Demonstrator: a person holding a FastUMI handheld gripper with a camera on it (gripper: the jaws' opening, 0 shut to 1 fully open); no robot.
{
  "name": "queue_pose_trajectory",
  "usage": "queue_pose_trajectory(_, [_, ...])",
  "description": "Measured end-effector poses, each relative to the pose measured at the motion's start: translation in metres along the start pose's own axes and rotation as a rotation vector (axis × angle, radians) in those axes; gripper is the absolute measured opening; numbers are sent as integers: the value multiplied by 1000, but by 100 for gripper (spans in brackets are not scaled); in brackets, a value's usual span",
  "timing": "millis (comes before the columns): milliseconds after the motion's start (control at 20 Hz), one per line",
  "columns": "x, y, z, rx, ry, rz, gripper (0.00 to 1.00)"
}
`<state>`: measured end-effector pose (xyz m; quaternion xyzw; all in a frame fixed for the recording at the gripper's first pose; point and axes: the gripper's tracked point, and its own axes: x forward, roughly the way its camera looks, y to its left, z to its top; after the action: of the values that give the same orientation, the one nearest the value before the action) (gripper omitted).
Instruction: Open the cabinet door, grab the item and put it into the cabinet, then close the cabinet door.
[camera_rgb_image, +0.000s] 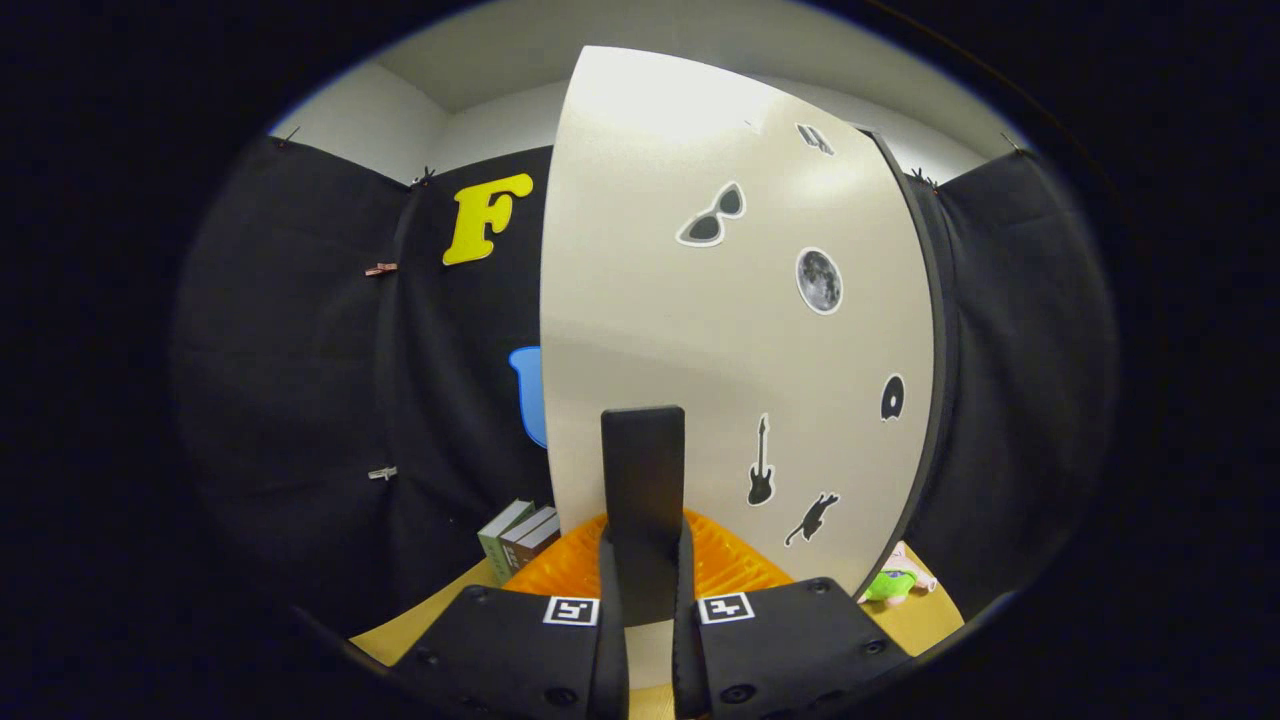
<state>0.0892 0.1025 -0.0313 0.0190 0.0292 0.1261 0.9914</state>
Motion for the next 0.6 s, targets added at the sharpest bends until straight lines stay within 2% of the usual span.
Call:
queue_pose_trajectory(200, [-21, -8, 3, 5, 2, 6, 21])
queue_pose_trajectory(600, [-51, -39, 4, -3, 5, -38, 20])
